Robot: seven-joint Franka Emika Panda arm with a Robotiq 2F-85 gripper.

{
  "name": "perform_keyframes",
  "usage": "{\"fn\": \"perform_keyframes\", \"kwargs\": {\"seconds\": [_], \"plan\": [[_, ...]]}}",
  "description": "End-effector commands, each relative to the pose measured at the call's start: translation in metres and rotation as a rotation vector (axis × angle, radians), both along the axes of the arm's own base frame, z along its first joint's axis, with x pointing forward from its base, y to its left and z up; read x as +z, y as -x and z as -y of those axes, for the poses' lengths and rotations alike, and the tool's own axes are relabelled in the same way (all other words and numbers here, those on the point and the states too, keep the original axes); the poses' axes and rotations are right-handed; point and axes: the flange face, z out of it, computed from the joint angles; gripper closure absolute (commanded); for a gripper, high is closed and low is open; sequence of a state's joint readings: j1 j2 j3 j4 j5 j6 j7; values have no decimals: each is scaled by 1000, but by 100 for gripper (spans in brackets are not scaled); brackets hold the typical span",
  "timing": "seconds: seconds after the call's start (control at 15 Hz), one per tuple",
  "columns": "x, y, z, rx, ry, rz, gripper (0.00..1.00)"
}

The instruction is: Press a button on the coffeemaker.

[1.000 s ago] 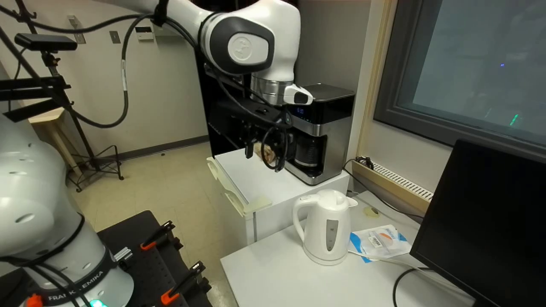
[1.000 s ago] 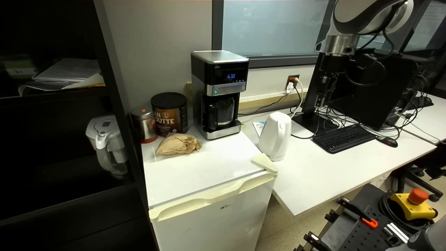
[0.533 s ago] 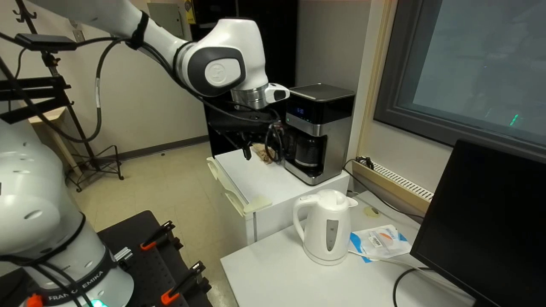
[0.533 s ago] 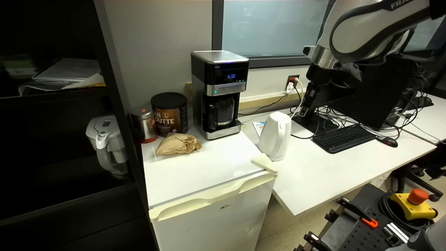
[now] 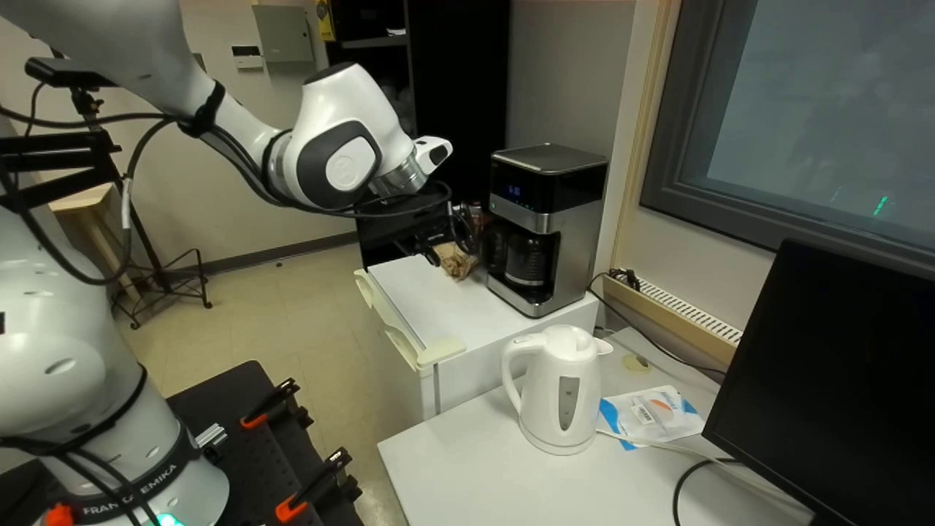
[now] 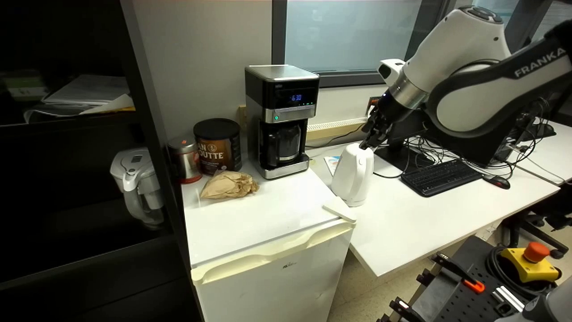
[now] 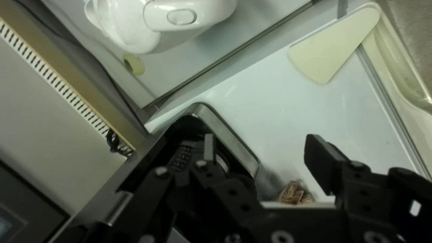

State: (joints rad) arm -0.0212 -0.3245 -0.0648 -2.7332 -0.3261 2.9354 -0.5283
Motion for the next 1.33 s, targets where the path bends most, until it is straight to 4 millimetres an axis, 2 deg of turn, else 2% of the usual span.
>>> {"fn": "perform_keyframes", "kwargs": {"seconds": [0.0,0.27,0.4,0.6,1.27], "plan": [[-1,-1,-9,91,66,149,63],[28,9,-2,127,165,290,94],[36,8,0,120,196,335,100],[36,2,-6,106,228,380,98],[-44,-16,-41,85,196,376,98]]}}
